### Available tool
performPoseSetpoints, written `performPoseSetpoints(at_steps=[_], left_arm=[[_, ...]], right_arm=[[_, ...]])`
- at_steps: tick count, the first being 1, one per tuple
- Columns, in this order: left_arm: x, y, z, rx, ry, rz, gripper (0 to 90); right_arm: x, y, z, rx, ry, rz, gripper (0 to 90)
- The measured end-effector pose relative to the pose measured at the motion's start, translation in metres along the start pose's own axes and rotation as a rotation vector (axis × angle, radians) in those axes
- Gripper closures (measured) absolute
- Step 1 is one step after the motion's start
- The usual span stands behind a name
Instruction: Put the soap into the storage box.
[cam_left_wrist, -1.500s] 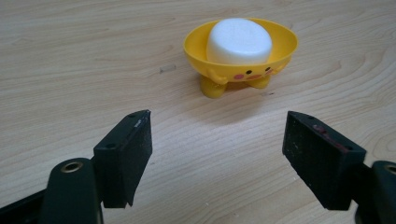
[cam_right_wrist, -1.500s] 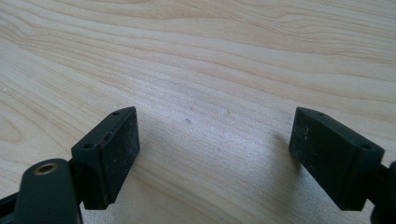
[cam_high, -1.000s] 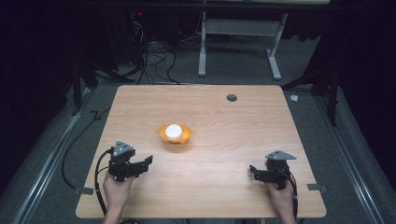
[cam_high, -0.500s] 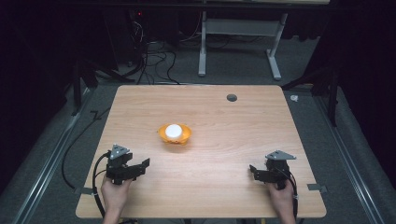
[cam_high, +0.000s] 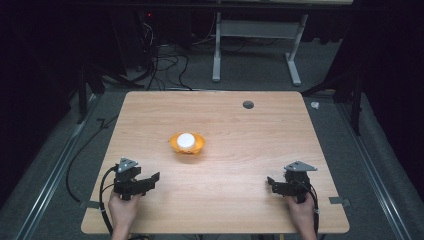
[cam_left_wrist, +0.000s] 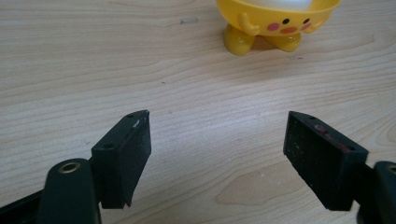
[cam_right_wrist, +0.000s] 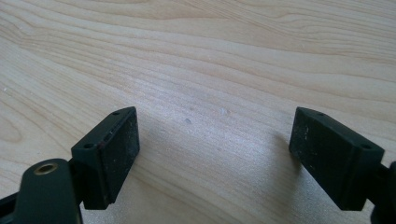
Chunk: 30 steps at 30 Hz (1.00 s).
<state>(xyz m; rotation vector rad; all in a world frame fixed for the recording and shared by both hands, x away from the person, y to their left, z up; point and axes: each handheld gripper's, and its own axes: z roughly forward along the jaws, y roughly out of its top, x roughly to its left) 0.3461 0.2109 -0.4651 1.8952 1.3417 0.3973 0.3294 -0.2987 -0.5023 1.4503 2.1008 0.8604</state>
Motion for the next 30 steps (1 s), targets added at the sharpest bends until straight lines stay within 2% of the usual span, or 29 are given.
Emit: performPoseSetpoints(at_steps=[4, 14, 30], left_arm=[[0.001, -0.003, 0.003, 0.006, 0.0, -0.014, 23.8], [0.002, -0.008, 0.012, 0.025, 0.013, -0.017, 24.2], [-0.002, -0.013, 0.028, 0.059, 0.055, 0.014, 24.4]], right_arm=[[0.0, 0.0, 0.0, 0.0, 0.0, 0.0, 17.0], [0.0, 0.0, 0.0, 0.001, 0.0, 0.002, 16.9], [0.0, 0.0, 0.0, 0.002, 0.0, 0.001, 17.0]])
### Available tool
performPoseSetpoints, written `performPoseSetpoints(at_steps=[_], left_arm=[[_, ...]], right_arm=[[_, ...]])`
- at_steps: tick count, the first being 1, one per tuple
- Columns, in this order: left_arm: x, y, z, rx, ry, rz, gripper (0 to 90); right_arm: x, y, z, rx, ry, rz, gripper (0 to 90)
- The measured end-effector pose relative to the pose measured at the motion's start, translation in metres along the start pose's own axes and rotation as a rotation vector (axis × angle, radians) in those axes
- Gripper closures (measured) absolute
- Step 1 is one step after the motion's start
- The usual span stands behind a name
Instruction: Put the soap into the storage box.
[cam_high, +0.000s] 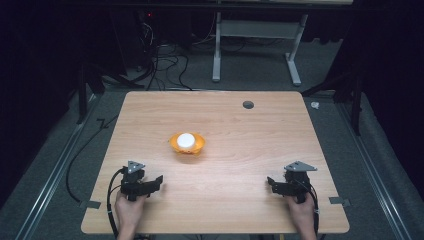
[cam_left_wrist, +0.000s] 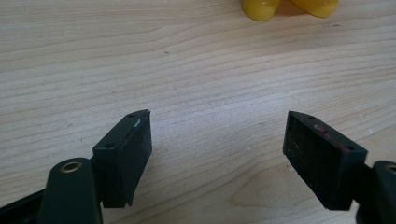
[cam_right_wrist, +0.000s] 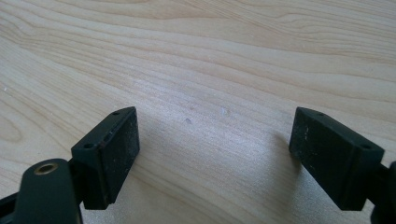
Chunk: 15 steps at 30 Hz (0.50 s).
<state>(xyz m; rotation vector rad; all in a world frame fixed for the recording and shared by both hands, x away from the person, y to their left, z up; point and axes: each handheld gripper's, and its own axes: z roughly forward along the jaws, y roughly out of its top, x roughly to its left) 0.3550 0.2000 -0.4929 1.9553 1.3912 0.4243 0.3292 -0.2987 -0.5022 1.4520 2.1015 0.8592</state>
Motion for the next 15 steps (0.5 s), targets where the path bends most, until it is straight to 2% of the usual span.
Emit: performPoseSetpoints(at_steps=[10, 15], left_arm=[[-0.0025, -0.0025, 0.0073, 0.001, 0.011, 0.01, 24.3], [-0.0054, -0.003, 0.0097, -0.015, 0.017, 0.02, 24.0]], right_arm=[[-0.0001, 0.0, 0.0, 0.0, 0.0, -0.003, 16.9], [-0.0001, 0.0, 0.0, 0.0, 0.0, -0.003, 17.0]])
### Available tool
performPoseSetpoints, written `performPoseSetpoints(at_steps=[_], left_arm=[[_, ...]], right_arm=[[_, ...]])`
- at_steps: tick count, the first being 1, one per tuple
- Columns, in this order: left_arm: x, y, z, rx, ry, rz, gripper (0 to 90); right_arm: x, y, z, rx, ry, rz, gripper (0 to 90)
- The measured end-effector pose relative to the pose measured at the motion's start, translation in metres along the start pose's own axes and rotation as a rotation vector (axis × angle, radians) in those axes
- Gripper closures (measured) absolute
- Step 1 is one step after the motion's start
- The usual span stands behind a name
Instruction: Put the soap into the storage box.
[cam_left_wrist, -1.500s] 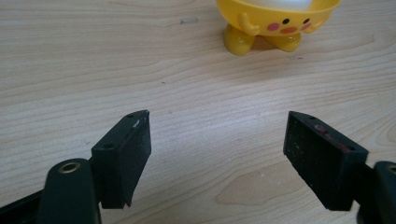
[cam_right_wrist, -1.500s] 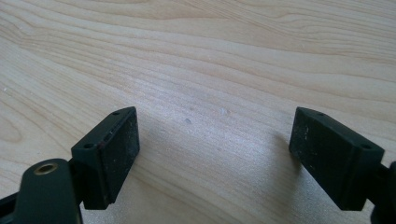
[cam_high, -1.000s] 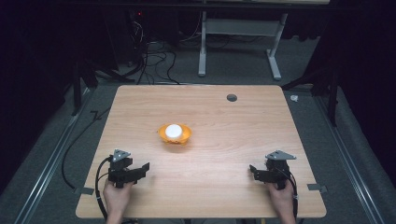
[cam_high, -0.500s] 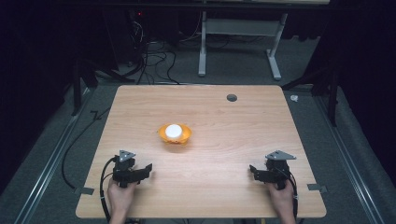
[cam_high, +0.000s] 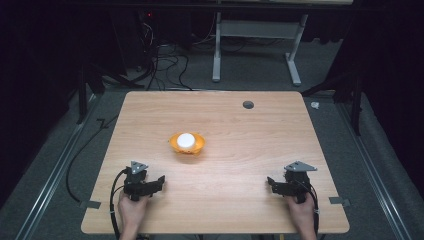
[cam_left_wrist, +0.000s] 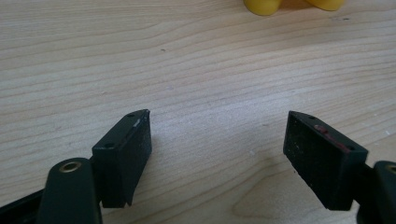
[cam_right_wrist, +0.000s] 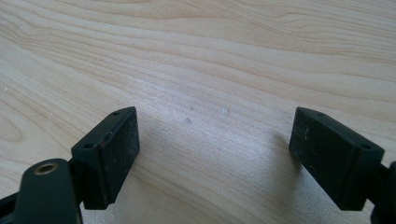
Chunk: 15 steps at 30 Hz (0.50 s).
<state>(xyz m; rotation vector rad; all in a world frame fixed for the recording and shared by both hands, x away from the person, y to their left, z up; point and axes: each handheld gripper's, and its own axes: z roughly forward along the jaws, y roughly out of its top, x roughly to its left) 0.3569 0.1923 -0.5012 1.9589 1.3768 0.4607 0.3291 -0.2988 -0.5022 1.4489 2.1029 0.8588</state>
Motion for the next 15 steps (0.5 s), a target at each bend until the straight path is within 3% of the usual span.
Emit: performPoseSetpoints(at_steps=[5, 15], left_arm=[[-0.0074, -0.0029, 0.0052, -0.018, 0.05, 0.07, 22.4], [-0.0083, -0.0048, 0.0056, -0.033, 0.053, 0.061, 20.0]], right_arm=[[0.0001, 0.0, -0.0001, 0.0, 0.0, 0.0, 17.0], [0.0002, -0.0002, -0.0001, 0.0, -0.001, 0.001, 17.0]])
